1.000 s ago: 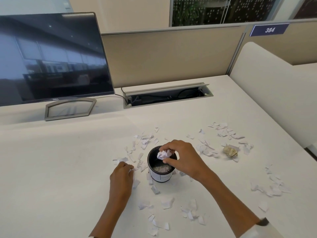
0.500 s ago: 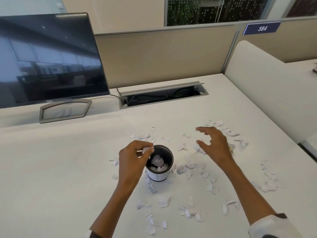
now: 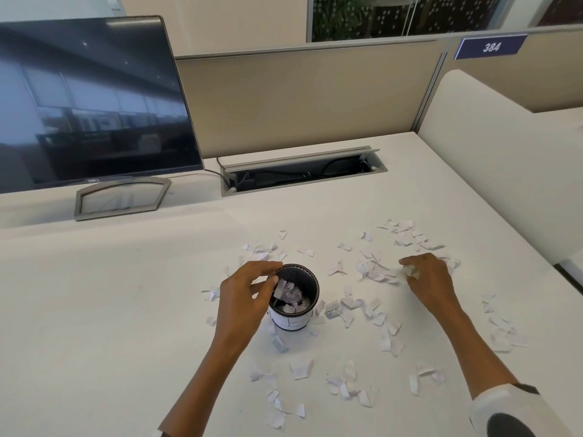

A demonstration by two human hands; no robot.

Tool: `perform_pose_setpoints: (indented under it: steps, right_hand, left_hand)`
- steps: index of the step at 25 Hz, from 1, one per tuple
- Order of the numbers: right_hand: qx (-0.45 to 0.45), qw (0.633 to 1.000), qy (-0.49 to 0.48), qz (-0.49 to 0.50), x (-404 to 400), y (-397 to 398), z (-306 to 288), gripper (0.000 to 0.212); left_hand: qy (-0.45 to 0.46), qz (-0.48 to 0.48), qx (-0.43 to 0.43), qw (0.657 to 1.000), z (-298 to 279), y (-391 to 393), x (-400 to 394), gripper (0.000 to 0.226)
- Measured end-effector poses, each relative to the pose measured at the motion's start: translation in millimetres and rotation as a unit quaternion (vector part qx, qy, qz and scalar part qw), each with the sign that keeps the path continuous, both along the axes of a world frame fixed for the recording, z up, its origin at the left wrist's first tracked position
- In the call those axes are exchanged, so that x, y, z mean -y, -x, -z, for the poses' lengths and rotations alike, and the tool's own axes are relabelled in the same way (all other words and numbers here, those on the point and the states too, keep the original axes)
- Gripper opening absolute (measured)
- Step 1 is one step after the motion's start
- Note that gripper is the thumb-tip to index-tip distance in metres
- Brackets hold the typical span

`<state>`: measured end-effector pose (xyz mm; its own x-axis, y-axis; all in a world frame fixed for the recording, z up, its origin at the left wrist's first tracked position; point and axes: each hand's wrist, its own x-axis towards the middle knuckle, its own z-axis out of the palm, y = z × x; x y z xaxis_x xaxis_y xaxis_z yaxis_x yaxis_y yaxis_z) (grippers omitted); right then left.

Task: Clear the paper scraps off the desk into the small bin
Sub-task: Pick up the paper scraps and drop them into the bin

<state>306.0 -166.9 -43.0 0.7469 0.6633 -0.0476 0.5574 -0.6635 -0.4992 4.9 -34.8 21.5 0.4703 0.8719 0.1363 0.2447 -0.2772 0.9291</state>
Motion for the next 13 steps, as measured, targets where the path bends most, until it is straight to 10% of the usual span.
perform_pose_setpoints:
  steps: [6,13]
  right_hand:
    - [-0.096,0.989,-0.109,0.0,-5,25,-26,0.031]
    - [-0.19,0.935,-0.205,-0.218,-43,118,-92,0.034]
  left_hand:
    - [-0.064,-0.042,-0.027,0.997,9,12,1,0.029]
    - [-0.068,-0.081,-0.159,0.982,35,37,-11,0.029]
